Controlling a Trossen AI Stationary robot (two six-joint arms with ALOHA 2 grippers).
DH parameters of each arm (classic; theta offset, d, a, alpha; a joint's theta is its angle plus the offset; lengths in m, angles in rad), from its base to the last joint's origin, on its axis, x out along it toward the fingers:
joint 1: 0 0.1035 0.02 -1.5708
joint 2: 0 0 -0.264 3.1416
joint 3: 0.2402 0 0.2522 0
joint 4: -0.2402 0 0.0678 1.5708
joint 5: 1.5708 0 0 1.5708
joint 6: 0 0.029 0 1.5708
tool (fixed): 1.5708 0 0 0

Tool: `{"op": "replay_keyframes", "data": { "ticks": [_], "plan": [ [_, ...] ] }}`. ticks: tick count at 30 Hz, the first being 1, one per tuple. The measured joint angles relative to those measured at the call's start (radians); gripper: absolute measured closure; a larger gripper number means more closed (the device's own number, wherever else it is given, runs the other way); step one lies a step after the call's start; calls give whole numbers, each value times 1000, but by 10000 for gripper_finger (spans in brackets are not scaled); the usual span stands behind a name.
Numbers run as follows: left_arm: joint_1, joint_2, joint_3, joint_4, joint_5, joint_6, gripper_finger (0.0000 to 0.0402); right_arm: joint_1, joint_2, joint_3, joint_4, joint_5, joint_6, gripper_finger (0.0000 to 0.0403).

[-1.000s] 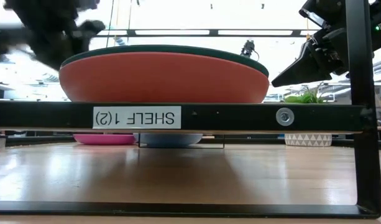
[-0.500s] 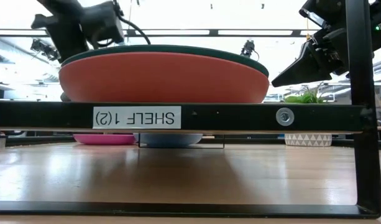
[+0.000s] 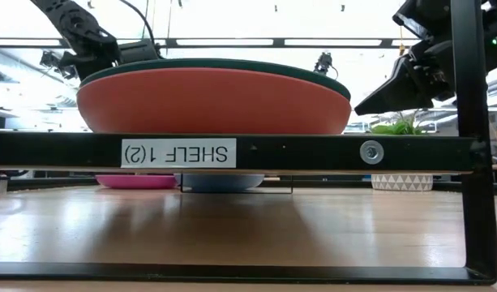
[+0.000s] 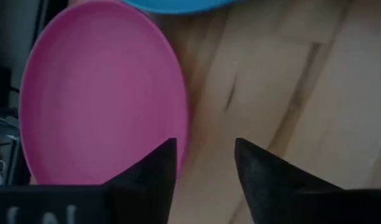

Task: Place and stack plates onto a shelf
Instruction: Stack the pink plate on top of the green plate on the shelf

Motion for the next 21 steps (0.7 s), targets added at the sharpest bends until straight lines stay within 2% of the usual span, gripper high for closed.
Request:
{"op": "replay_keyframes", "data": {
  "ticks": [6,13,17,21],
  "plan": [
    [61,0,-12,75,-3,56,195,0,0,0,28,-25,-27,389],
    [99,84,-12,78,29,43,207,0,0,0,33,-27,-32,389],
    [98,147,-12,82,-11,39,239,0,0,0,35,-28,-33,389],
    [98,177,-10,84,-8,38,319,0,0,0,34,-28,-33,389]
  ]
}}
